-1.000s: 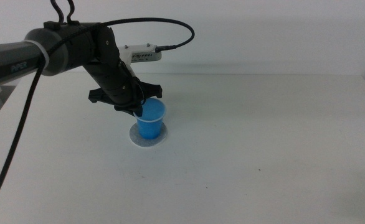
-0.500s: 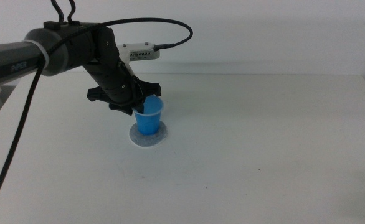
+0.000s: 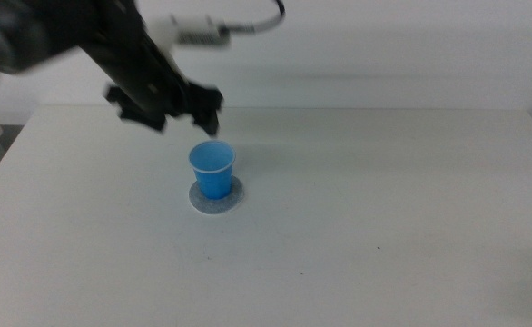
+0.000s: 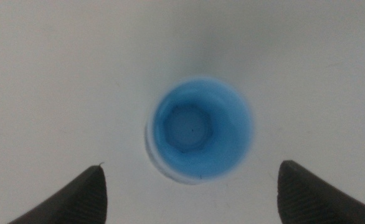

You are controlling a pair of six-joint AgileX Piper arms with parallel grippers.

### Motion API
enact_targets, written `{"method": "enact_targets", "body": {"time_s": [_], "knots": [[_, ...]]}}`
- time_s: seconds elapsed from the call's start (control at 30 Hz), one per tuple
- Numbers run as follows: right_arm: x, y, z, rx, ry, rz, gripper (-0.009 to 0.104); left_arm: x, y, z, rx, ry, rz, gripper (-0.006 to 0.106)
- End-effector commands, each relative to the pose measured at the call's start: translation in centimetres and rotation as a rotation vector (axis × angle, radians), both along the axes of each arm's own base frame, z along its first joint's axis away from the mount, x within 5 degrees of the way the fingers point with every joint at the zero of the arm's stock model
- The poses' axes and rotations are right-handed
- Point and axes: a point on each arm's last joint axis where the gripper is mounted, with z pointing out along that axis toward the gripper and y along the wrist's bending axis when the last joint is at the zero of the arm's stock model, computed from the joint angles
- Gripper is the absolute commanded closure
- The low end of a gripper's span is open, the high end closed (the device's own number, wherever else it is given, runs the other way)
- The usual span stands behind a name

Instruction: Place an empty cup on a cup mat.

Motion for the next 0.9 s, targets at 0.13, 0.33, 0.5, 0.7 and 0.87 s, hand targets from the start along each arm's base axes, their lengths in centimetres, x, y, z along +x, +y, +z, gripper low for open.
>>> {"method": "enact_targets", "body": {"time_s": [0.13,0.33,0.5,0.7,0.87], "knots": [[0.0,0.0,0.0,-0.011,-0.007,0.002,0.002,-8.0,3.2,6.3,-0.057,-0.283,0.062,0.007],[0.0,0.0,0.0,-0.011,-0.007,0.002,0.002,-16.4,6.3,6.2,-0.067,-0.522,0.098,0.007],[0.0,0.0,0.0,-0.011,-0.007,0.002,0.002,-21.5,8.0,4.9,-0.077,-0.579,0.115,0.007],[0.0,0.0,0.0,-0.011,-0.007,0.002,0.002,-25.3,9.4,3.0,-0.072,-0.655,0.124,0.007],[0.0,0.0,0.0,-0.011,-0.007,0.002,0.002,-27.1,10.2,-0.4,-0.158,-0.753,0.212,0.007]]}}
